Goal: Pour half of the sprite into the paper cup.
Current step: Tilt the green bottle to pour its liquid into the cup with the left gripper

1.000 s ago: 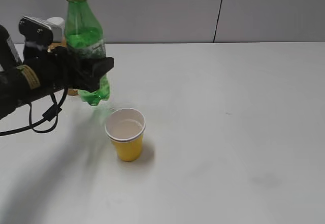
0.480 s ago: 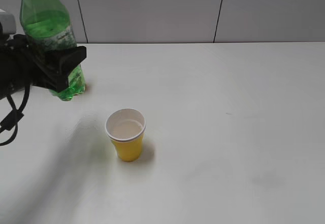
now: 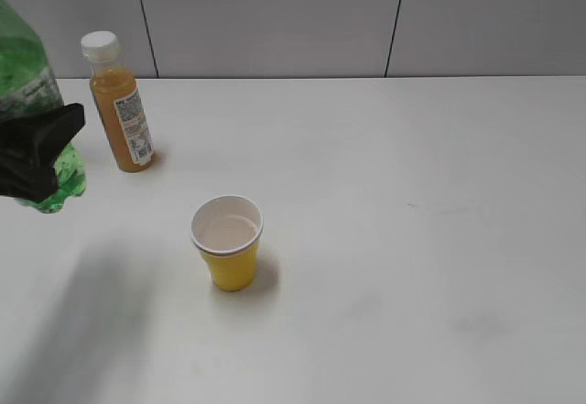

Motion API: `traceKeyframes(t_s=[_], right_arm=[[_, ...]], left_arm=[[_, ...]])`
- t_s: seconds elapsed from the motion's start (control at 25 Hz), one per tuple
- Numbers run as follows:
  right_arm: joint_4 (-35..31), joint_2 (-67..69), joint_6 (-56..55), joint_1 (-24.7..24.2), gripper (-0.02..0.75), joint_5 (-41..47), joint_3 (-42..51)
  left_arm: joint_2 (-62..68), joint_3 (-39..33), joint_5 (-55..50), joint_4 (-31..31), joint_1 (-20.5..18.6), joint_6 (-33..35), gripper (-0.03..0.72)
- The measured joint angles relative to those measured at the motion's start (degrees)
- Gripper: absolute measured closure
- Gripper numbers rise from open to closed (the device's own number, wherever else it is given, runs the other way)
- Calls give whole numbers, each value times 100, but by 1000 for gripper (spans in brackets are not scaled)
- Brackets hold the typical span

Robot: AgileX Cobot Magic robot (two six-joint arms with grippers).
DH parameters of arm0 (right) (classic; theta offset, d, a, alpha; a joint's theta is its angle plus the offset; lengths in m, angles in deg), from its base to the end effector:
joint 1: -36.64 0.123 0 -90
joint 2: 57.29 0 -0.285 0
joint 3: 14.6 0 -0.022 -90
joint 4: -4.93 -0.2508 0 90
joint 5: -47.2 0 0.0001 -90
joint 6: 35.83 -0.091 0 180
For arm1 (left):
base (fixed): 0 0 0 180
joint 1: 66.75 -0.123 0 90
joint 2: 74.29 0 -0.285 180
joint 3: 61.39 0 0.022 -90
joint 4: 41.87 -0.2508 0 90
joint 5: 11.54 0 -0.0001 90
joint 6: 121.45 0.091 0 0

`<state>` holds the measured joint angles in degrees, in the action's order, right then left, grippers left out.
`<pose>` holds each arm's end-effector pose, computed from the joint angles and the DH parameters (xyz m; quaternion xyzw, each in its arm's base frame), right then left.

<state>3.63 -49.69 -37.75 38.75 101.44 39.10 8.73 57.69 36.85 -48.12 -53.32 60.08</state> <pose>0.0089 0.0020 0.2611 -0.0007 0.8459 0.0301 0.5326 0.2133 -0.0585 0.2070 0.1500 0.7261 -0.0754 0.6668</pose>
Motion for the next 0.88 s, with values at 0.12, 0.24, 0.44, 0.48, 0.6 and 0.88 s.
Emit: traceKeyframes(t_s=[0.12,0.24,0.44,0.48,0.6,0.88], right_arm=[[0,0,0,0,165,0,0],[0,0,0,0,165,0,0],[-5,0,0,0,165,0,0],[-5,0,0,0,165,0,0],[-5,0,0,0,165,0,0],[-5,0,0,0,165,0,0]], left_arm=[[-292,-318,-6,307,0,238,237],[-487,-525,-119,625,0,591,237],[-529,-549,-375,1414,0,1475,237],[-529,-549,-394,1501,0,1677,237],[-529,-549,-437,1617,0,2059,237],[-466,-434,-586,2154,6,2727,237]])
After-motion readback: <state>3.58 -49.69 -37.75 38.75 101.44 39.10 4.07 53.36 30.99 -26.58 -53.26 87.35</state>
